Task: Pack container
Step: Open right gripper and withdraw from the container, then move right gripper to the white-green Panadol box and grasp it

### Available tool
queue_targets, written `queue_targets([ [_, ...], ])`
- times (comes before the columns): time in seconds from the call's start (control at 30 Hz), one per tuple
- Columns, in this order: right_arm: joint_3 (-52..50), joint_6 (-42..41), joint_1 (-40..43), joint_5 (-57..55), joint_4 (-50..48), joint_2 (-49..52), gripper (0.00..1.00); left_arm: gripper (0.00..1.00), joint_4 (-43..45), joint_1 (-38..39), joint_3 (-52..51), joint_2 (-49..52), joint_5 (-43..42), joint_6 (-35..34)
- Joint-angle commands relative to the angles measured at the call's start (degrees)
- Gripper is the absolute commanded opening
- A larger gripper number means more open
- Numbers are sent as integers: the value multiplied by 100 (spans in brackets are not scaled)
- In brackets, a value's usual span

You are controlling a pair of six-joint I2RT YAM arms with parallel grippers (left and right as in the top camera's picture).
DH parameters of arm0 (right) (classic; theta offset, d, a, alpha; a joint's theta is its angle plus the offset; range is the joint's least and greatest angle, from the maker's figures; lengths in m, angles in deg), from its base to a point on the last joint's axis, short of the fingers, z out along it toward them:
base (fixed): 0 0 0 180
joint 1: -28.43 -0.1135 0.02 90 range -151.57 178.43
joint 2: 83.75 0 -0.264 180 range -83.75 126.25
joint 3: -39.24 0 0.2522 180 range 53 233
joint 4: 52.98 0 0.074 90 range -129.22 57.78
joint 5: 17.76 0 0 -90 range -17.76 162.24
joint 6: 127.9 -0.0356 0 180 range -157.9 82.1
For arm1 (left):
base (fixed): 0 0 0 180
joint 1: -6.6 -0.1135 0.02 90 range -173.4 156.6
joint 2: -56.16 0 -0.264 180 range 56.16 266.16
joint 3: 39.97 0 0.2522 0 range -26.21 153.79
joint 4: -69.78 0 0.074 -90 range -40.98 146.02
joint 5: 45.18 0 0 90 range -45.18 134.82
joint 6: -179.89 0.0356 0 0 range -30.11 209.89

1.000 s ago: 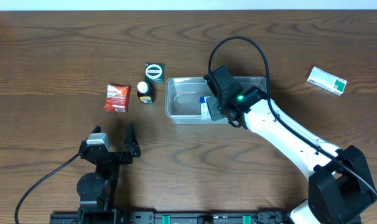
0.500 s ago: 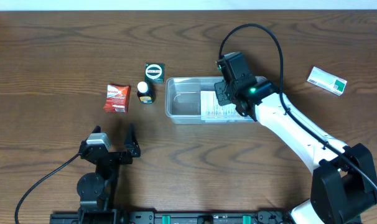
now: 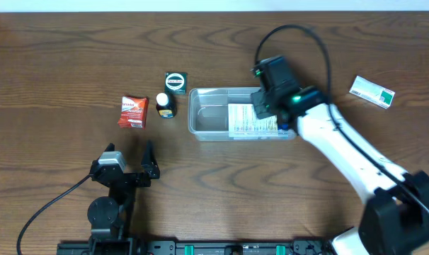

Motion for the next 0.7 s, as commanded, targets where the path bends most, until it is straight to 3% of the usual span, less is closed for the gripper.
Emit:
queue_targets([
  [0.0, 529, 48, 494, 42, 328, -511, 11, 98, -208, -26, -87, -35, -105, 98],
  [0.23, 793, 133, 1467, 776, 1228, -625, 31, 98, -208, -26, -87, -35, -105, 98],
  [0.33, 793, -9, 1764, 782, 1482, -625, 56, 98, -208, -26, -87, -35, -105, 98],
  [0.43, 793, -175, 2214, 905, 1589, -625, 73, 98, -208, -26, -87, -35, -105, 98],
  [0.67, 793, -297, 3355, 1300, 1515, -610, 82, 98, -208, -26, -87, -35, -105, 98],
])
